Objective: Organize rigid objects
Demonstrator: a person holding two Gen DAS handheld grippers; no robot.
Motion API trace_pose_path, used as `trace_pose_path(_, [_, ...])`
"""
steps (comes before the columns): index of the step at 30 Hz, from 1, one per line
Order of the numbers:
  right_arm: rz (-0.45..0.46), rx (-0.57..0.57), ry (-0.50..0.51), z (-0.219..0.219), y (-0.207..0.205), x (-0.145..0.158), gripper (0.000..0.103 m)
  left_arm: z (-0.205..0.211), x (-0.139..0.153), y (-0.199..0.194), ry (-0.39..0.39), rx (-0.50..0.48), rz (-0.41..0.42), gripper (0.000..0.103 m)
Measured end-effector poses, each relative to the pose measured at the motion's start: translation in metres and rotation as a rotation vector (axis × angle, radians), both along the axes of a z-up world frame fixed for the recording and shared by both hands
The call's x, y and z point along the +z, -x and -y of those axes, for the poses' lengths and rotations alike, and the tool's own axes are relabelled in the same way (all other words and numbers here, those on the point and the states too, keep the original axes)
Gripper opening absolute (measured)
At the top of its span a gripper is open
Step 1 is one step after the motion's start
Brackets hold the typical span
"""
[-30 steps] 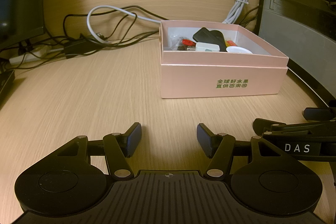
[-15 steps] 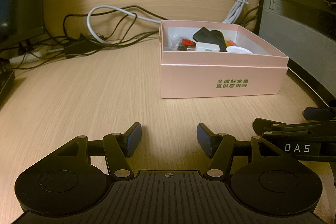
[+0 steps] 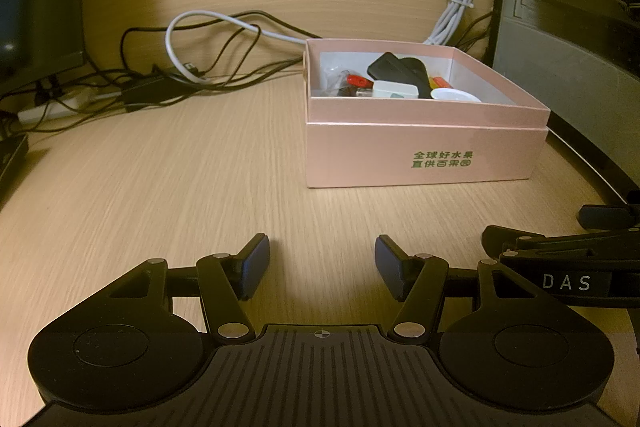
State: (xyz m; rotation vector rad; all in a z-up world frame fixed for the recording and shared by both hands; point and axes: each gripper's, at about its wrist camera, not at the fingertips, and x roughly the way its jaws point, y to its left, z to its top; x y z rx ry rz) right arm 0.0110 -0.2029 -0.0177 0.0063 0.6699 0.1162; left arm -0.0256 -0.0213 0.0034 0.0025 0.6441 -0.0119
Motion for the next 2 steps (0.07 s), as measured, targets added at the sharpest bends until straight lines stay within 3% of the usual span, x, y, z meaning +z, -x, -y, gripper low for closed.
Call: trace_pose_path(2, [0.000, 0.000, 0.000, 0.0000, -0.0001, 0.0000, 0.103, 0.0014, 0.0001, -0.0001, -0.001, 0.003, 0.000, 0.064])
